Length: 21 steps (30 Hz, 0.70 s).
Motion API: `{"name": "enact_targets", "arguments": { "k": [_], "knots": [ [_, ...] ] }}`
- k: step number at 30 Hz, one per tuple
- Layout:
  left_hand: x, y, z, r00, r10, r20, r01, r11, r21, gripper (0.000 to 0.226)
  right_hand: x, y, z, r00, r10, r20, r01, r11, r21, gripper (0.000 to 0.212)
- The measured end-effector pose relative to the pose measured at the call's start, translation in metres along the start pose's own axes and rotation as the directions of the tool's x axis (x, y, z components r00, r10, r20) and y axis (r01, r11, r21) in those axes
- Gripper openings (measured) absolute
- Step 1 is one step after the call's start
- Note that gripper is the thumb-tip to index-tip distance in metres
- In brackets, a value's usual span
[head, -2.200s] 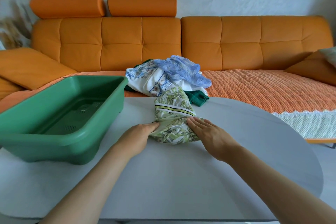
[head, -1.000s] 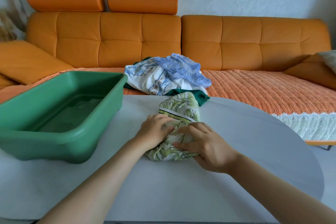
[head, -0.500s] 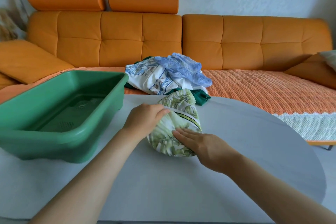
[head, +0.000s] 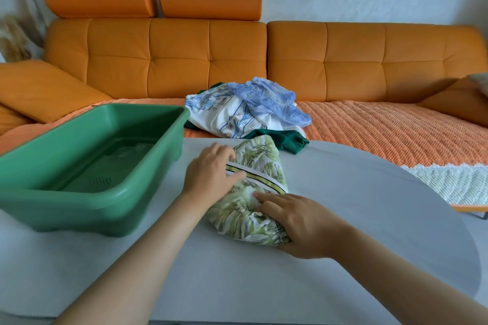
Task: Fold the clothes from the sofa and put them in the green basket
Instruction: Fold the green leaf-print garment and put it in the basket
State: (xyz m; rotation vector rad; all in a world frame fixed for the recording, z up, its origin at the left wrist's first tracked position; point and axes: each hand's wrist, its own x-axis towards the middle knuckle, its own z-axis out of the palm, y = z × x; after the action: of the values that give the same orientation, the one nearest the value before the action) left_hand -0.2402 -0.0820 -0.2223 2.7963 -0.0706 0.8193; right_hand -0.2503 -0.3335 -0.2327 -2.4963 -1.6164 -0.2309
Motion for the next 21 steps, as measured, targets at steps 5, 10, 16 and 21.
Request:
{"name": "enact_targets", "arguments": {
  "k": [5,10,16,21],
  "knots": [
    [-0.013,0.001,-0.042,0.983,-0.114,0.143,0.139,0.974,-0.181,0.043,0.004,-0.002,-0.001,0.998,0.053,-0.044,-0.050,0.996,0.070,0.055],
    [-0.061,0.025,-0.035,0.759,0.117,0.640,0.140,0.931,-0.336,0.120,0.006,-0.001,-0.004,0.987,0.160,-0.004,-0.157,0.970,0.188,0.042],
    [-0.049,0.038,-0.024,0.858,-0.017,0.514,0.302,0.825,-0.477,0.063,0.014,0.013,-0.028,0.905,0.417,0.085,-0.402,0.772,0.491,0.020],
    [-0.043,0.037,-0.021,0.869,-0.317,0.381,0.474,0.756,-0.452,0.060,0.028,0.023,-0.021,0.727,0.686,0.002,-0.545,0.576,0.609,0.027]
  ]
}}
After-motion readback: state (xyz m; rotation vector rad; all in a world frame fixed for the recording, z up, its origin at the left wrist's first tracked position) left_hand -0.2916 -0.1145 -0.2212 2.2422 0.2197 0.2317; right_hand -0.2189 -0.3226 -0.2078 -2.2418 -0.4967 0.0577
